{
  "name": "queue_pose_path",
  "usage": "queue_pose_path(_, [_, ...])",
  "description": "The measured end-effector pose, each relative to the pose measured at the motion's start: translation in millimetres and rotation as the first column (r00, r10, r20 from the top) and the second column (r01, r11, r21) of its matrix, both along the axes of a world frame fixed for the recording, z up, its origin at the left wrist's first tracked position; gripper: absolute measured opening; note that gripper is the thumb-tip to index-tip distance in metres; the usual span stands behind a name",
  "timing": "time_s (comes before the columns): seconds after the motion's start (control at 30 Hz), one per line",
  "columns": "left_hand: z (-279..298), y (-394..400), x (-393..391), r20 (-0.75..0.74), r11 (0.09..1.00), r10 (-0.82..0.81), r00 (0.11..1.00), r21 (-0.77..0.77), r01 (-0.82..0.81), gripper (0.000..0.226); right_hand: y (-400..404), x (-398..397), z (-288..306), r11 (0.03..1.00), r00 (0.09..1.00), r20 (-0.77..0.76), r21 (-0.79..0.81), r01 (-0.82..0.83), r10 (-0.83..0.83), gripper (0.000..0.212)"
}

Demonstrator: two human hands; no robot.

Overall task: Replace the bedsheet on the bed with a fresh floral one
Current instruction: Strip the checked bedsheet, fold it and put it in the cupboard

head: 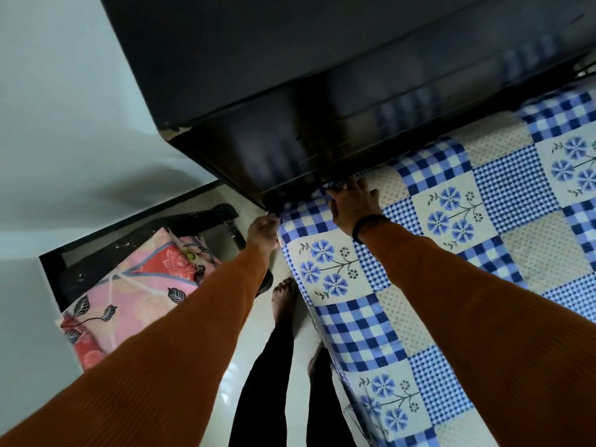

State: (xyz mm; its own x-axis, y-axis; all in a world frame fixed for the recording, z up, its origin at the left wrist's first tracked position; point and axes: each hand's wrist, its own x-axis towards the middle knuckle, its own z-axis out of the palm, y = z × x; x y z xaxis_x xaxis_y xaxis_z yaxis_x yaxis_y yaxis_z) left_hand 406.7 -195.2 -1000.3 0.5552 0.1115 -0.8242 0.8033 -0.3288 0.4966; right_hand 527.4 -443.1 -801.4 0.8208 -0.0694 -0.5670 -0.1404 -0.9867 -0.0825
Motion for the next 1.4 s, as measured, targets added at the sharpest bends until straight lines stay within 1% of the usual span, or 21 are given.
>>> queue_pose_path(0.07, [127, -32, 55, -0.067, 0.946, 0.218, 0.974, -0.231, -0.228, 0.022, 1, 1, 2, 1.000, 1.000, -0.012, 0.027, -0.010, 0.010, 0.042])
queue_pose_path(0.13, [187, -25, 77, -0.115, 0.846, 0.320, 0.940, -0.413, -0.339, 0.015, 1, 2, 3, 0.997, 0.998, -0.033, 0.068, -0.042, 0.045, 0.057])
queue_pose_path(0.23, [230, -14, 63, -0.213, 0.682, 0.348, 0.913, -0.611, -0.403, 0.014, 0, 4, 6, 0.990, 0.991, -0.069, 0.087, -0.107, 0.113, 0.073])
queue_pose_path(0.3, [233, -4, 57, -0.283, 0.606, 0.368, 0.886, -0.650, -0.459, 0.016, -2, 5, 6, 0.989, 0.991, -0.039, 0.078, -0.126, 0.129, 0.062])
queue_pose_path(0.37, [222, -4, 61, -0.310, 0.603, 0.473, 0.825, -0.568, -0.560, 0.013, -6, 4, 4, 0.985, 0.991, 0.058, 0.114, -0.126, 0.120, 0.039])
queue_pose_path(0.43, [205, -11, 65, -0.263, 0.725, 0.546, 0.795, -0.326, -0.606, 0.019, -10, -2, 6, 0.971, 0.983, 0.170, 0.213, -0.109, 0.072, 0.024])
queue_pose_path(0.5, [197, -22, 65, -0.068, 0.936, 0.353, 0.933, 0.006, -0.353, 0.034, -16, -9, 9, 0.943, 0.958, 0.284, 0.312, -0.115, 0.023, 0.019])
queue_pose_path(0.53, [197, -30, 66, 0.109, 0.968, 0.175, 0.979, 0.163, -0.191, 0.034, -20, -14, 12, 0.931, 0.937, 0.349, 0.340, -0.131, 0.004, 0.019])
queue_pose_path(0.6, [203, -48, 71, 0.437, 0.951, -0.168, 0.884, 0.309, 0.028, 0.036, -26, -27, 22, 0.919, 0.889, 0.457, 0.357, -0.168, -0.016, 0.021])
queue_pose_path(0.67, [207, -72, 87, 0.553, 0.936, -0.326, 0.767, 0.303, 0.179, 0.038, -33, -42, 37, 0.906, 0.862, 0.506, 0.364, -0.215, 0.001, 0.021])
queue_pose_path(0.7, [205, -84, 97, 0.552, 0.938, -0.341, 0.761, 0.249, 0.240, 0.035, -38, -48, 45, 0.897, 0.900, 0.435, 0.390, -0.210, 0.022, 0.018])
queue_pose_path(0.77, [209, -115, 118, 0.458, 0.912, -0.408, 0.790, 0.162, 0.377, 0.033, -47, -55, 61, 0.899, 0.995, 0.022, 0.428, -0.096, 0.096, 0.016])
queue_pose_path(0.83, [206, -145, 139, 0.312, 0.838, -0.540, 0.782, 0.115, 0.533, 0.039, -66, -57, 60, 0.935, 0.910, -0.413, 0.336, 0.116, 0.036, 0.029])
queue_pose_path(0.87, [200, -158, 147, 0.255, 0.795, -0.603, 0.756, 0.111, 0.596, 0.042, -78, -55, 59, 0.930, 0.890, -0.452, 0.295, 0.217, -0.064, 0.033])
queue_pose_path(0.93, [185, -179, 159, 0.177, 0.736, -0.676, 0.716, 0.120, 0.666, 0.048, -108, -44, 53, 0.864, 0.886, -0.267, 0.240, 0.442, -0.378, 0.038])
queue_pose_path(1.03, [168, -215, 174, 0.138, 0.780, -0.626, 0.768, 0.117, 0.615, 0.053, -171, -18, 39, 0.654, 0.675, -0.033, 0.218, 0.724, -0.737, 0.049])
queue_pose_path(1.13, [163, -246, 182, 0.193, 0.744, -0.668, 0.719, 0.189, 0.641, 0.039, -236, 7, 3, 0.435, 0.464, -0.054, 0.264, 0.861, -0.884, 0.100])
queue_pose_path(1.2, [157, -260, 183, 0.211, 0.698, -0.715, 0.666, 0.274, 0.662, 0.027, -278, 19, -36, 0.376, 0.404, -0.059, 0.269, 0.887, -0.913, 0.120])
queue_pose_path(1.27, [155, -264, 182, 0.183, 0.605, -0.783, 0.595, 0.450, 0.657, 0.021, -294, 31, -45, 0.355, 0.384, -0.066, 0.263, 0.897, -0.921, 0.114])
queue_pose_path(1.33, [161, -270, 175, 0.130, 0.468, -0.858, 0.497, 0.596, 0.652, 0.020, -305, 36, -49, 0.355, 0.395, -0.088, 0.290, 0.889, -0.915, 0.088])
queue_pose_path(1.4, [171, -273, 166, 0.279, 0.523, -0.845, 0.456, 0.611, 0.594, 0.016, -302, 34, -32, 0.379, 0.443, -0.124, 0.349, 0.857, -0.888, 0.052])
